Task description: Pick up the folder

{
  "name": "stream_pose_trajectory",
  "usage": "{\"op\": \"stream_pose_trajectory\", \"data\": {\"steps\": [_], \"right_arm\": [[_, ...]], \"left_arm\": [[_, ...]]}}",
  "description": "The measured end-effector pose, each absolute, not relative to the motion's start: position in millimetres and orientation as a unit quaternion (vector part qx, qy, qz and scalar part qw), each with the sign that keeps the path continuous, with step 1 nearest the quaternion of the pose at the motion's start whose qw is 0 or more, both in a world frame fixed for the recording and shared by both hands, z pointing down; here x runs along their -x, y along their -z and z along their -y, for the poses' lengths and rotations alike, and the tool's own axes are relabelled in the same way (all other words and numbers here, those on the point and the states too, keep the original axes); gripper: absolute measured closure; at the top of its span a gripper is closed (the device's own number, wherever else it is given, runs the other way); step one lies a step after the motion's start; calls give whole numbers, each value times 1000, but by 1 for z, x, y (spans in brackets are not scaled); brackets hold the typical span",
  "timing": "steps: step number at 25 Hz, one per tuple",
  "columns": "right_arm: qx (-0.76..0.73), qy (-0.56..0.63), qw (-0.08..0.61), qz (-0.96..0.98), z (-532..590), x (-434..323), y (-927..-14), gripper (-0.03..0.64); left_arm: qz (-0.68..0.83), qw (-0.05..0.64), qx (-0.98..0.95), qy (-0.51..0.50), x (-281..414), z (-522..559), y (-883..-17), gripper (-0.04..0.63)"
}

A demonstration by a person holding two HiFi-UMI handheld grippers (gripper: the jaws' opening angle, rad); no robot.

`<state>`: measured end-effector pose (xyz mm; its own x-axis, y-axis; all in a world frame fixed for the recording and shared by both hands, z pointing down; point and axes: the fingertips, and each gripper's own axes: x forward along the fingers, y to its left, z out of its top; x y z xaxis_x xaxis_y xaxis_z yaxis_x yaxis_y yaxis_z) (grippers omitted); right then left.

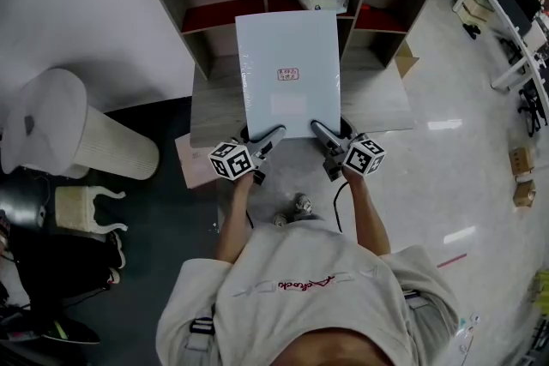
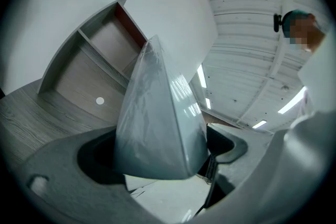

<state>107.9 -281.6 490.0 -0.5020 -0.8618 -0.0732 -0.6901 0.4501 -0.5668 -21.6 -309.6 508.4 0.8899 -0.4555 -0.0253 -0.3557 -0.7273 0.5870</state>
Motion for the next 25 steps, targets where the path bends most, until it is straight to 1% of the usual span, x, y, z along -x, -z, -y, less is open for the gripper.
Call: {"op": "stream_pose_trajectory", "data": {"steps": [13,25], "right_arm": [[471,237,167,-833,258,-101,-493,196],[474,241,170,-830,282,-108,-485,196]], "left_arm": [[212,306,-925,83,28,287,-514,103],[209,305,-926,76,20,313,-505,103]]}}
